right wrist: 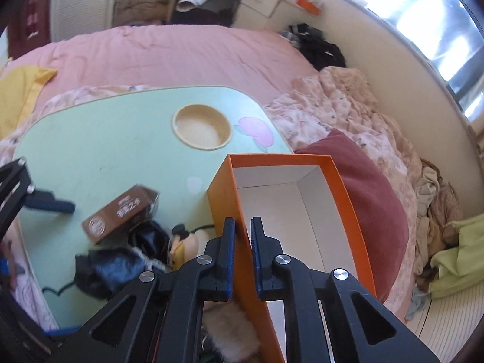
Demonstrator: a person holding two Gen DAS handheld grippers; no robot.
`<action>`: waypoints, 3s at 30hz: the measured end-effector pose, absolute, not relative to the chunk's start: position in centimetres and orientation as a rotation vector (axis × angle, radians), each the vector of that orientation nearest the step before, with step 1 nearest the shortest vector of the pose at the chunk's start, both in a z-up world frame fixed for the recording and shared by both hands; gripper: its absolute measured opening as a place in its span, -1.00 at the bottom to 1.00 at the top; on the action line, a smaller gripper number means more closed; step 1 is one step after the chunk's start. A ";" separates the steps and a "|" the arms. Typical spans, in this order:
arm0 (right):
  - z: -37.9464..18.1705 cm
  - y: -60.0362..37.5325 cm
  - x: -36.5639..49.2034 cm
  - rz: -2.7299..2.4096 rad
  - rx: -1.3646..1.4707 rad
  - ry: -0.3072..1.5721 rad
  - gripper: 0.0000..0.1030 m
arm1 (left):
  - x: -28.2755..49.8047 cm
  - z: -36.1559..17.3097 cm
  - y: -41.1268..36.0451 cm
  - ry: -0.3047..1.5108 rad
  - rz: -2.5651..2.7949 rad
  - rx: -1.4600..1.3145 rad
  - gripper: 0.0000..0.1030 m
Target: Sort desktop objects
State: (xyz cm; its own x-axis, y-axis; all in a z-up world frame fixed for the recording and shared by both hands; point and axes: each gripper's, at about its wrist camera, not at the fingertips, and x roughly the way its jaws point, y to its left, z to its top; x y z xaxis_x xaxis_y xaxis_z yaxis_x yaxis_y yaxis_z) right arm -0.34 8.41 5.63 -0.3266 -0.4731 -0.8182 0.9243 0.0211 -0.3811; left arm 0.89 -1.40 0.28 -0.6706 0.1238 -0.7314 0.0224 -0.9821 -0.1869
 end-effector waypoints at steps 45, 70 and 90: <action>5.8 31.4 1.1 -2.032 0.900 0.413 0.38 | 0.6 0.2 -1.1 -0.358 2.907 -1.247 0.99; 0.1 30.0 2.5 -2.129 1.086 0.455 1.00 | 4.3 0.5 -6.3 -0.862 2.945 -0.812 0.51; 0.2 29.8 2.6 -2.129 1.089 0.455 1.00 | -3.5 0.5 -8.8 -0.916 2.988 -1.108 -0.53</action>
State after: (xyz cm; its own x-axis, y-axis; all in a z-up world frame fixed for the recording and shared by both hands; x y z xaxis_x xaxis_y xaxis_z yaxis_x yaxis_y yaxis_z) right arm 2.57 29.78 0.15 -0.4076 -0.4217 -0.8099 0.7157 -0.6983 0.0034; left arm -3.48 -8.77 0.48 -0.7631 0.0271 -0.6457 0.3393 -0.8335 -0.4361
